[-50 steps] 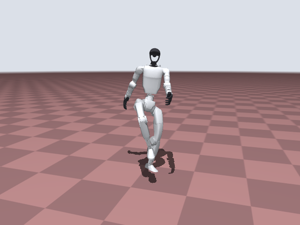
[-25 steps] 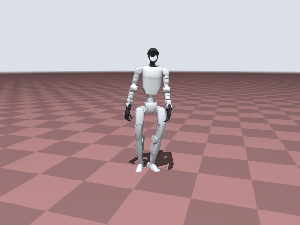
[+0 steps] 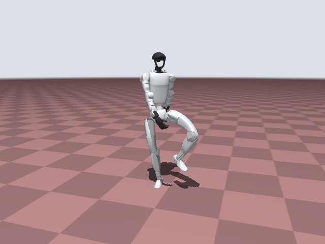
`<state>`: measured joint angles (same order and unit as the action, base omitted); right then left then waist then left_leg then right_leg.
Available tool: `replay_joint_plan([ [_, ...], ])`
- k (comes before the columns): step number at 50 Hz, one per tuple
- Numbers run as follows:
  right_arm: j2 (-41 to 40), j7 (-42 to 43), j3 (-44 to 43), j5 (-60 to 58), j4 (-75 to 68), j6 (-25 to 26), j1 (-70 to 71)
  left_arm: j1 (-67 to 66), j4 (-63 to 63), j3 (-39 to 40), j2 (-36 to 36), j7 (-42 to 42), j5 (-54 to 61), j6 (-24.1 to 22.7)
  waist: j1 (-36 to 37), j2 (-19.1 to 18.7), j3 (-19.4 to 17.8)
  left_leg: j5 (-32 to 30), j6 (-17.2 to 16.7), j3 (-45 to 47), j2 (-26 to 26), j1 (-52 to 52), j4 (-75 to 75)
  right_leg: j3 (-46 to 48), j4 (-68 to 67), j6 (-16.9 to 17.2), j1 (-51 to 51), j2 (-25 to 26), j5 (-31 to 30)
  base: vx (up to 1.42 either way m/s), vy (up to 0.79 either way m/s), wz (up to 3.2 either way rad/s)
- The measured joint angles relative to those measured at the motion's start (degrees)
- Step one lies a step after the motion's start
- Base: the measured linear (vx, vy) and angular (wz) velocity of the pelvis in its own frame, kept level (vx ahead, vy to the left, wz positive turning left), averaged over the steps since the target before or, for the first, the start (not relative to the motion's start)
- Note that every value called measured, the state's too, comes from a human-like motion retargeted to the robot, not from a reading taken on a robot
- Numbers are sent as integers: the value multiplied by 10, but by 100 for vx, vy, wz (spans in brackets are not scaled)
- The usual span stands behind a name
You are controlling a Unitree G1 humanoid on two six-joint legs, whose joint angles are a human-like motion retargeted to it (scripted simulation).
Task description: Upper body actions
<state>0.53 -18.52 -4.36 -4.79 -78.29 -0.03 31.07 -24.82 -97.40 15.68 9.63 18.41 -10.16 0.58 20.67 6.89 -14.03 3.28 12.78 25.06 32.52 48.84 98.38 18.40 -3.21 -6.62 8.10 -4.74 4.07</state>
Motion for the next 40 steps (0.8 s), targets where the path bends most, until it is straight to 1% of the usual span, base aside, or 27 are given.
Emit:
replay_joint_plan([
  [3, -3, -41, 3, 3, 50, -7, 84, -31, 0, 6, -15, 0, -57, 15, 12, 23, -29, -2, -6, 62, -38, 42, -4, -18, -16, 5, 2, -46, 3, -13, 7, -31],
  [6, -3, -69, 16, -10, 107, -32, 132, -44, 0, 10, -15, 7, -82, 24, 16, 40, -26, -3, -26, 116, -67, 69, -22, -19, -25, 9, -2, -76, 8, 1, 8, 20],
  [8, -1, -57, 26, -23, 135, -60, 155, -38, 0, 17, -10, 11, -81, 15, 19, 45, -22, -4, -42, 136, -76, 71, -31, -17, -28, 10, -2, -85, 10, 3, 0, 27],
  [10, 2, -16, 31, -38, 148, -87, 174, -20, 2, 19, -3, 11, -72, 5, 22, 44, -25, -5, -50, 143, -84, 55, -41, -12, -28, 10, 5, -85, 11, -3, -5, 29],
  [12, 6, 33, 33, -41, 143, -109, 185, 1, 15, 17, 2, 8, -59, 6, 19, 38, -17, -5, -51, 134, -86, 36, -47, -1, -21, 8, 10, -76, 11, -4, -4, 51],
  [14, 10, 50, 33, -29, 129, -131, 186, 23, 33, 18, 4, 10, -46, 6, 8, 30, 2, -6, -51, 119, -84, 14, -57, 11, -13, 7, 8, -62, 10, -1, 2, 69],
  [15, 13, 48, 33, -23, 120, -140, 182, 34, 42, 18, 4, 13, -40, 5, 4, 25, 13, -7, -51, 111, -82, 1, -63, 18, -9, 7, 6, -54, 9, 4, 8, 67],
  [18, 15, 3, 26, -18, 93, -128, 154, 68, 80, 21, 3, 21, -18, 3, -10, 13, 48, -23, -59, 86, -87, -52, -115, 36, 1, 8, -3, -37, 9, 5, 10, 64],
  [20, 12, -10, 17, -29, 72, -109, 132, 91, 106, 24, 0, 13, 2, -5, -25, 5, 66, -33, -59, 68, -104, -99, -176, 50, 6, 10, -5, -26, 9, 3, 9, 70],
  [23, 8, -12, 9, -32, 43, -95, 98, 120, 137, 22, -1, -11, 32, -20, -46, -8, 87, -46, -60, 52, -146, -188, -303, 66, 12, 17, -8, -17, 8, 6, 13, 45],
  [25, 2, -9, 7, -34, 28, -92, 72, 130, 155, 19, -4, -23, 49, -26, -57, -13, 103, -62, -76, 35, -191, -249, -408, 66, 14, 23, -12, -15, 8, 14, 15, 5],
  [28, -10, -6, 24, -46, 15, -91, 30, 133, 175, 20, -6, -23, 60, -35, -83, -23, 126, -94, -113, -2, -252, -348, -595, 57, 13, 27, -19, 0, 10, 15, 11, -10],
  [30, -14, -7, 39, -62, 8, -92, 4, 134, 181, 20, -6, -23, 61, -38, -107, -37, 141, -101, -138, -24, -277, -408, -717, 57, 14, 29, -23, 20, 13, 15, 14, 10],
  [32, -13, -3, 51, -82, 1, -94, -24, 138, 176, 18, -5, -27, 57, -36, -139, -57, 155, -43, -150, -33, -290, -460, -818, 70, 13, 31, -25, 42, 18, 19, 15, 38],
  [33, -11, 1, 57, -90, -4, -96, -38, 141, 171, 18, -5, -29, 53, -34, -151, -66, 162, -25, -151, -27, -293, -478, -860, 72, 12, 32, -26, 51, 21, 25, 19, 36],
  [35, 0, 13, 63, -107, -17, -100, -68, 148, 161, 12, -7, -31, 42, -28, -172, -71, 171, -1, -138, -29, -306, -493, -909, 77, 9, 37, -26, 53, 29, 25, 18, 49],
  [38, 21, 36, 56, -141, -35, -100, -115, 168, 147, -8, -12, -35, 43, -22, -193, -68, 176, -3, -127, -52, -318, -494, -936, 94, -1, 46, -25, 45, 41, 22, 16, 60],
  [40, 35, 57, 43, -172, -43, -100, -157, 194, 125, -31, -14, -37, 66, -17, -196, -68, 176, -3, -117, -62, -326, -495, -945, 107, -13, 52, -24, 38, 50, 23, 15, 41],
])
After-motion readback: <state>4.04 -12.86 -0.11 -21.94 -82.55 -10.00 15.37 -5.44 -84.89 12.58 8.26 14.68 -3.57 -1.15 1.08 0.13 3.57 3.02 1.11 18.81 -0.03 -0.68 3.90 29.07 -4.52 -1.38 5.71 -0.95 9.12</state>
